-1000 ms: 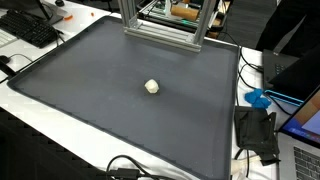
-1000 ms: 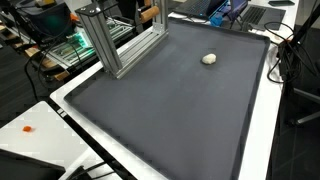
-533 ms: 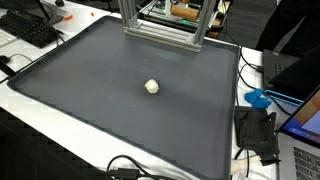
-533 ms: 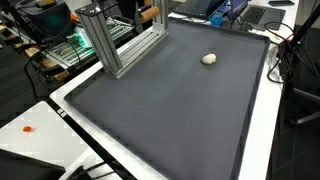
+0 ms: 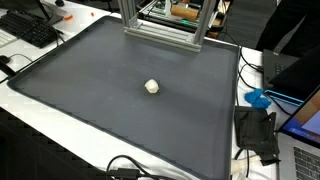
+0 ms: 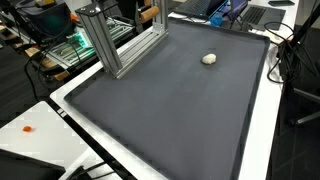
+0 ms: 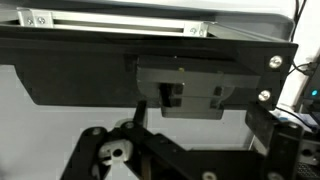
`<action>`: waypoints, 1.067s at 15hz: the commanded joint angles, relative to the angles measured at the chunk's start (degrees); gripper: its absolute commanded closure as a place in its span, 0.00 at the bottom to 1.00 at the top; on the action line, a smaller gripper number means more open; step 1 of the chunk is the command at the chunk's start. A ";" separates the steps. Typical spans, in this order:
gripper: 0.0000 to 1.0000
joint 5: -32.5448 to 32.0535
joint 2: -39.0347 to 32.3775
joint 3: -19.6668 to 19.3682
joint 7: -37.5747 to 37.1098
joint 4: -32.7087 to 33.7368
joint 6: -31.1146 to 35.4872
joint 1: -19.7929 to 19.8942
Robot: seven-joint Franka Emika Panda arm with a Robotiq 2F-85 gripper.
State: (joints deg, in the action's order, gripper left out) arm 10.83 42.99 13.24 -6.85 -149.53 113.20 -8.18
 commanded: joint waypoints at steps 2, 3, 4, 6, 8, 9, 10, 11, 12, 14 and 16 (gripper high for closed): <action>0.00 -2.81 1.81 1.11 -3.52 -2.20 0.74 -0.19; 0.00 -3.20 1.86 1.24 -3.88 -2.35 0.58 -0.25; 0.00 -3.55 1.90 1.32 -4.25 -2.44 0.53 -0.27; 0.00 -4.06 1.78 1.40 -4.86 -2.48 0.50 -0.31; 0.00 -4.21 1.56 1.46 -5.30 -2.34 0.33 -0.47; 0.03 -4.21 1.50 1.46 -5.45 -2.29 0.24 -0.48; 0.08 -4.10 1.39 1.41 -5.65 -2.20 0.15 -0.48; 0.12 -4.11 1.36 1.51 -6.09 -2.12 0.06 -0.38; 0.15 -3.89 1.25 1.53 -6.59 -1.89 -0.45 -0.36; 0.21 -3.97 1.22 1.69 -7.21 -1.86 -0.83 -0.37; 0.22 -3.97 1.17 1.90 -7.85 -1.81 -1.22 -0.37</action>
State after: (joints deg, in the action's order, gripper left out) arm 7.36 43.23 14.60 -12.61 -150.51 113.06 -8.18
